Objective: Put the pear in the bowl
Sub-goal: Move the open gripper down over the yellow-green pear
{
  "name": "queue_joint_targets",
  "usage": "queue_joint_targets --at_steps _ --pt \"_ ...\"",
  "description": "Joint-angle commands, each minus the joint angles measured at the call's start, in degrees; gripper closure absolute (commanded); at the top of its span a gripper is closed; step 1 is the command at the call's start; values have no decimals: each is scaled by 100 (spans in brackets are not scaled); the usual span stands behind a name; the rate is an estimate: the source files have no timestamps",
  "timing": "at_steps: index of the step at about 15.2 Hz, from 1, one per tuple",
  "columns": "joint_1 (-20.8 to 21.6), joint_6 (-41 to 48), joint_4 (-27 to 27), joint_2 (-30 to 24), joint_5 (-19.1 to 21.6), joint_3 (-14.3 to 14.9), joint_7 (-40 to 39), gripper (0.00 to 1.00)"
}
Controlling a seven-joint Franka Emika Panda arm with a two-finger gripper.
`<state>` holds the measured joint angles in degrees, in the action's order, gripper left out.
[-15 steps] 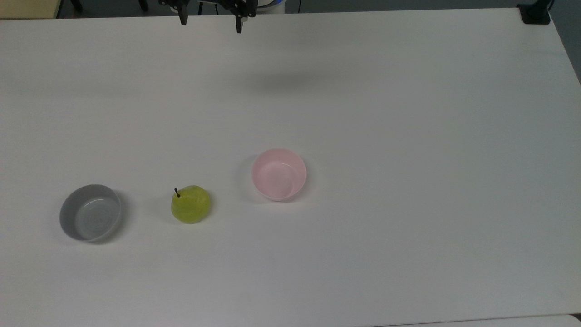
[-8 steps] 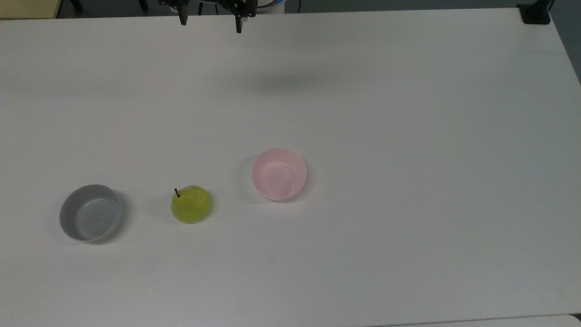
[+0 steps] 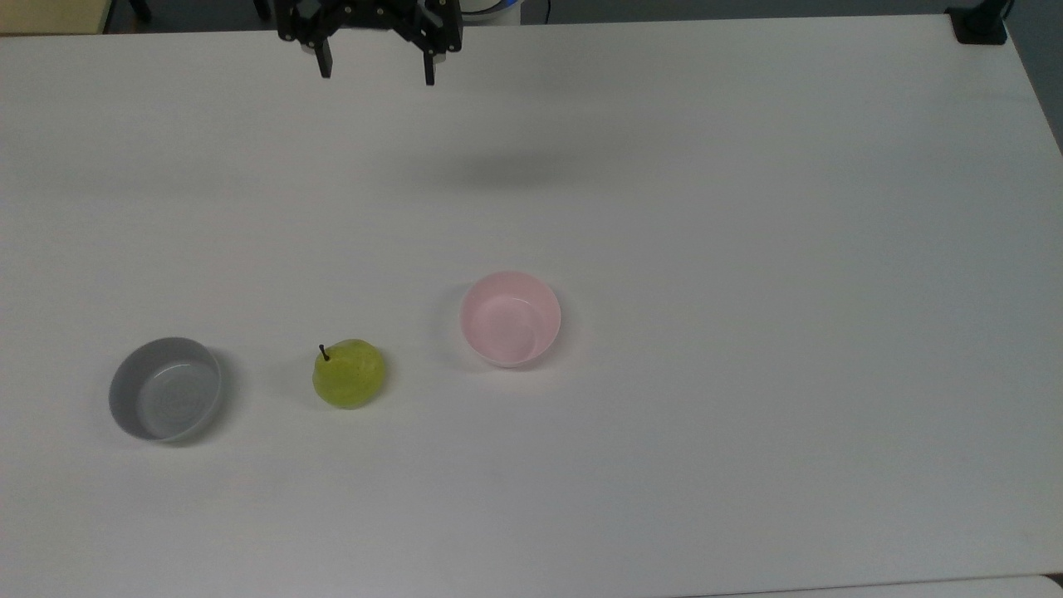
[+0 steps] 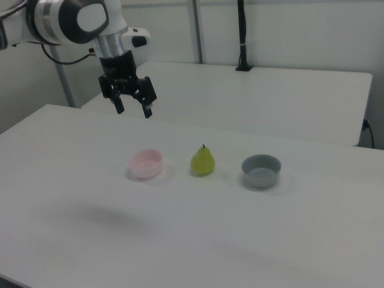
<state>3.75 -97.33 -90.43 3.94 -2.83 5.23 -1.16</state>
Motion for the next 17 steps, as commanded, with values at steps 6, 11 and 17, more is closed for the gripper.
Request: queue_joint_targets --at_steps 6,11,17 --pt "-155 -1419 34 835 107 83 -377 0" --pt "-173 -2297 34 1520 98 75 -298 0" --pt "-217 -3598 34 2224 81 75 -210 0"
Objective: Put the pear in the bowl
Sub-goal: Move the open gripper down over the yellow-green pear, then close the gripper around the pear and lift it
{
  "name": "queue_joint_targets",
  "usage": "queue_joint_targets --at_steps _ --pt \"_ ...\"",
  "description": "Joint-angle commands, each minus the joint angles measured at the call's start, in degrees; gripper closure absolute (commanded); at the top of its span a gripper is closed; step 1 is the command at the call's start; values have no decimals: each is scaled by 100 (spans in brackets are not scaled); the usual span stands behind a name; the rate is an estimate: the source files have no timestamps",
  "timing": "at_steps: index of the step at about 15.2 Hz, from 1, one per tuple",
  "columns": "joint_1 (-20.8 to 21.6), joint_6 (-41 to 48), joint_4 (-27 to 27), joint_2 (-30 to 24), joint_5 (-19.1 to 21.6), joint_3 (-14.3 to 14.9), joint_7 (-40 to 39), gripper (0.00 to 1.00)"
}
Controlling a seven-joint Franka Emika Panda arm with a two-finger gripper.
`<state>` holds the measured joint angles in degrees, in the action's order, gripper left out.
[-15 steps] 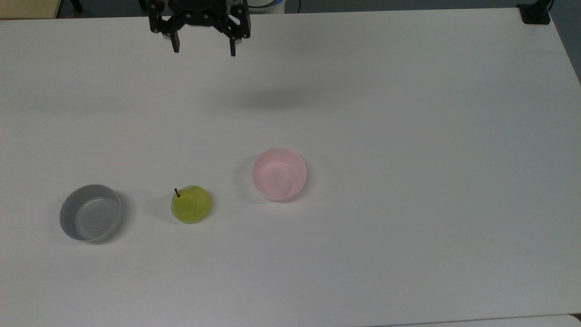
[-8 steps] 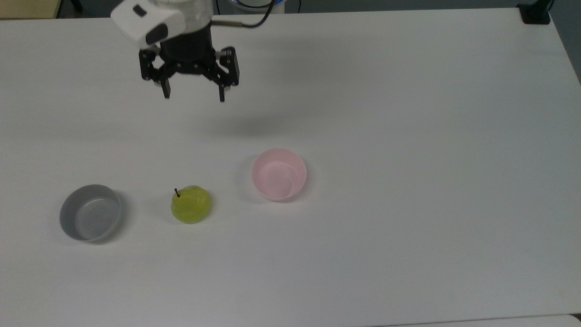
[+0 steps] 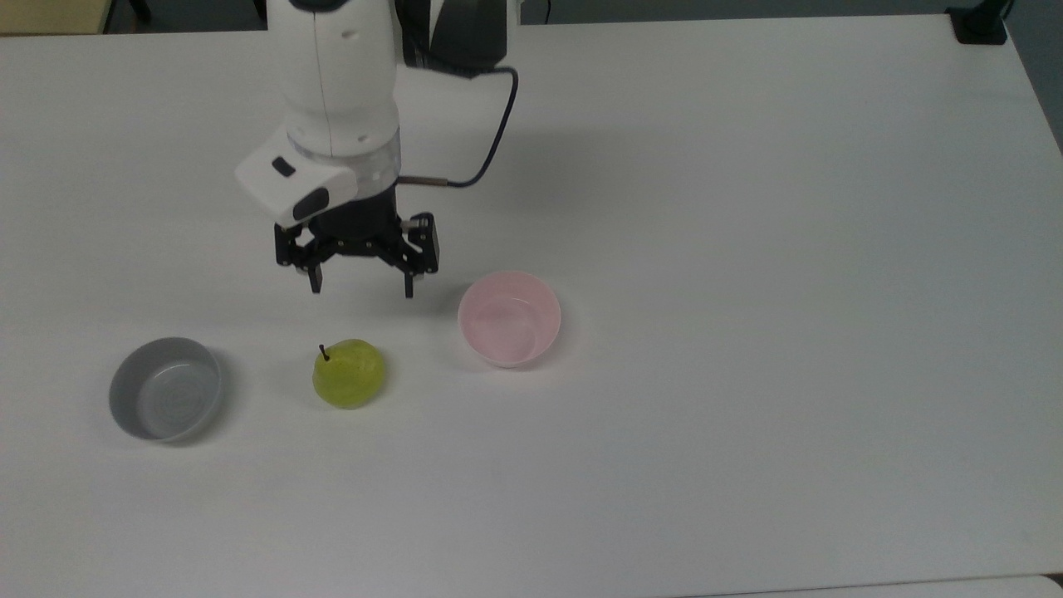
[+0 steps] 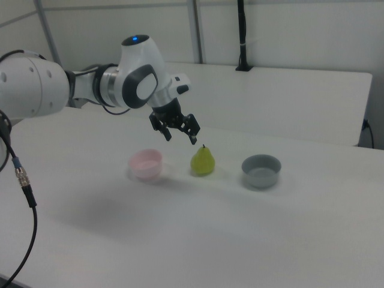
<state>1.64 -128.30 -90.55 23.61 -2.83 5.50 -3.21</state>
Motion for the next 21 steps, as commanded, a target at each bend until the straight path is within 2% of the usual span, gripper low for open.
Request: queue_joint_targets --at_steps 1,8,21 --pt "-6 -686 47 345 81 48 -13 0" --pt "-102 -1592 47 732 37 56 285 3" --pt "-216 -2085 3 1216 -86 65 347 2"
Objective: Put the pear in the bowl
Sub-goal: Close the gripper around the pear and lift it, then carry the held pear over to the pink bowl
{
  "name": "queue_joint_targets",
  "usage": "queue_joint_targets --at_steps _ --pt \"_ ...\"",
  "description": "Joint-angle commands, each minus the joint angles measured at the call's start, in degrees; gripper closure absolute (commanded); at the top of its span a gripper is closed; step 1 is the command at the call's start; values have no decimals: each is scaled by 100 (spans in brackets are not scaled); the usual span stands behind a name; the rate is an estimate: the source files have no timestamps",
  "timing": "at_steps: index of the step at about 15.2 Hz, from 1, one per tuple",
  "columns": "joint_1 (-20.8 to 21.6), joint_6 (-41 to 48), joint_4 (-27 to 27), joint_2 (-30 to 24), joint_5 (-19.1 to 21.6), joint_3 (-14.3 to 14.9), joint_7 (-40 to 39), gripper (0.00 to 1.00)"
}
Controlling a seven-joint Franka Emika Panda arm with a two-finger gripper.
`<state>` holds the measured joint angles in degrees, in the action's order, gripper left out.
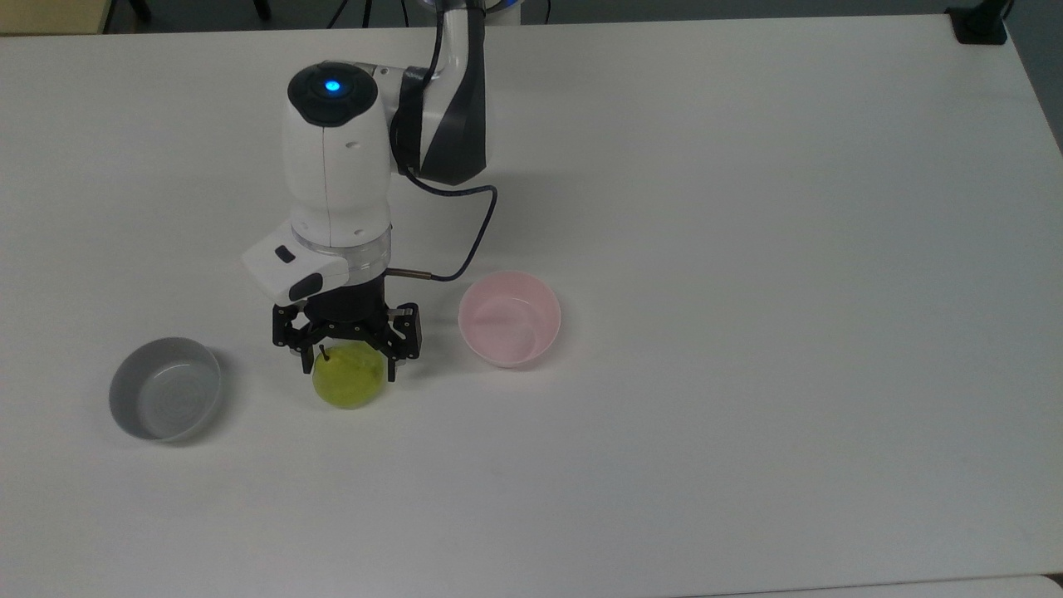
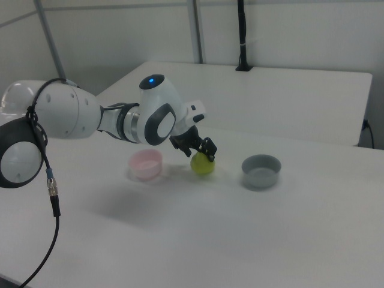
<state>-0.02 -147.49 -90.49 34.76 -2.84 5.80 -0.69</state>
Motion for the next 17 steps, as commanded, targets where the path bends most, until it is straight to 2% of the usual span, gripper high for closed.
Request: queue_joint_targets --at_steps 1,2,4,6,7,10,17 --pt "-50 -166 5 128 -102 26 95 4" --pt "-50 -166 5 137 -102 26 95 13" --pt "-50 -166 -4 137 -146 26 95 38" --pt "-42 -157 -4 128 -146 26 95 53" --pt "-42 -157 -4 119 -138 26 104 55" --pt "-33 -122 14 23 -129 35 270 55" --pt "-50 703 14 -899 -120 26 464 55"
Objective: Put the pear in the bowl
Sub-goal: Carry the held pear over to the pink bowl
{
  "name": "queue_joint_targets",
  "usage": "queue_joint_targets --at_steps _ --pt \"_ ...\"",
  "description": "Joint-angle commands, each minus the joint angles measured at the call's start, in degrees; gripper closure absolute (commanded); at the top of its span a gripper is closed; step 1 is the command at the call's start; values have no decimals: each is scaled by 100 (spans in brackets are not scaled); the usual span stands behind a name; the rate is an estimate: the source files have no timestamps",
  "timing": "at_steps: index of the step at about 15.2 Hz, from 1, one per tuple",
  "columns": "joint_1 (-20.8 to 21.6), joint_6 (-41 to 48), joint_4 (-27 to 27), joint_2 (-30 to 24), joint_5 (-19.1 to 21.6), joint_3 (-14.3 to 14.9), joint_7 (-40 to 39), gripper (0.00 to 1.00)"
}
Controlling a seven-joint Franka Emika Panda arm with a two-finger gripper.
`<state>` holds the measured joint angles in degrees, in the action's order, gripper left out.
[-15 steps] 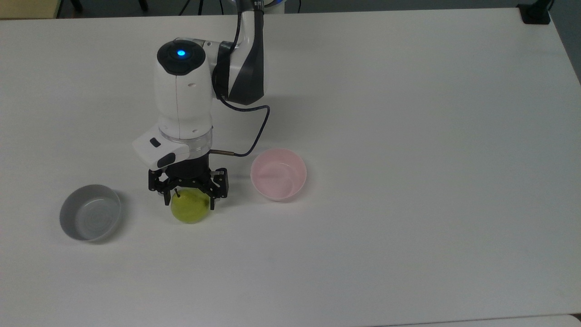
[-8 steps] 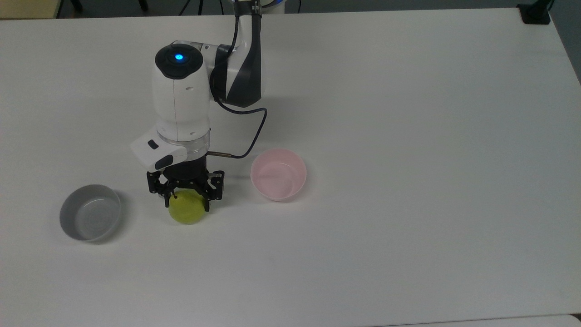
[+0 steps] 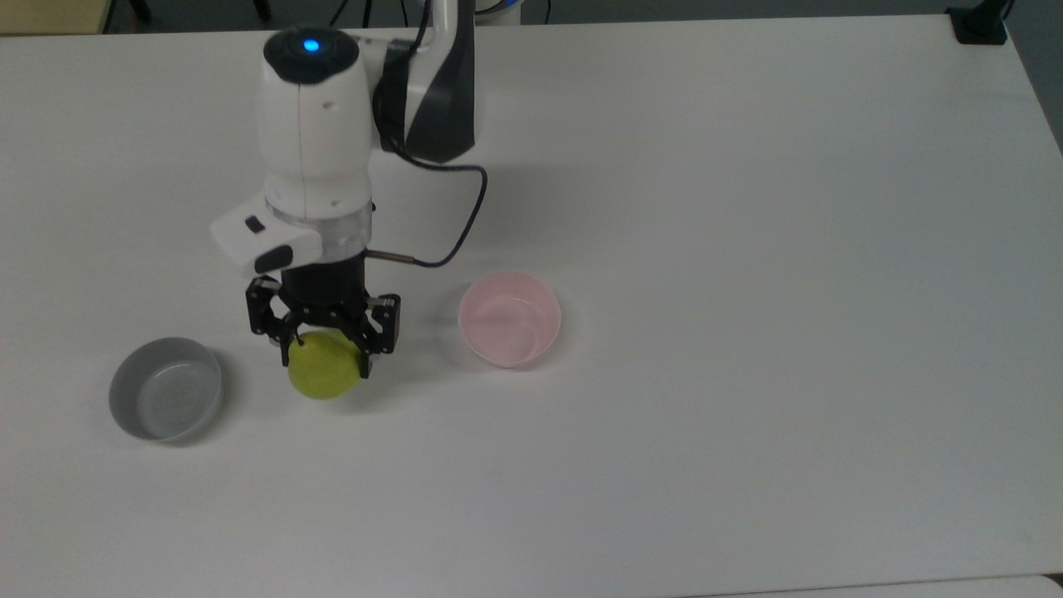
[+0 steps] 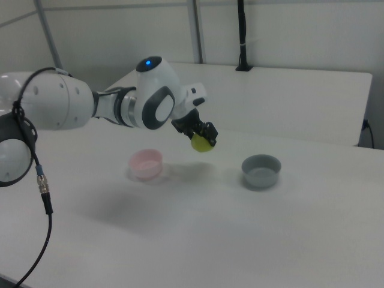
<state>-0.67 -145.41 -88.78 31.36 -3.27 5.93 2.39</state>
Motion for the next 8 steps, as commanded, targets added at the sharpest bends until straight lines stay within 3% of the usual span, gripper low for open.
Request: queue_joint_targets --at_steps 1,6,8 --pt "14 671 -157 -691 -77 13 157 55" --pt "154 1313 -254 -1122 -42 -66 183 55" --pt "444 1445 -438 -1254 -50 -57 401 55"
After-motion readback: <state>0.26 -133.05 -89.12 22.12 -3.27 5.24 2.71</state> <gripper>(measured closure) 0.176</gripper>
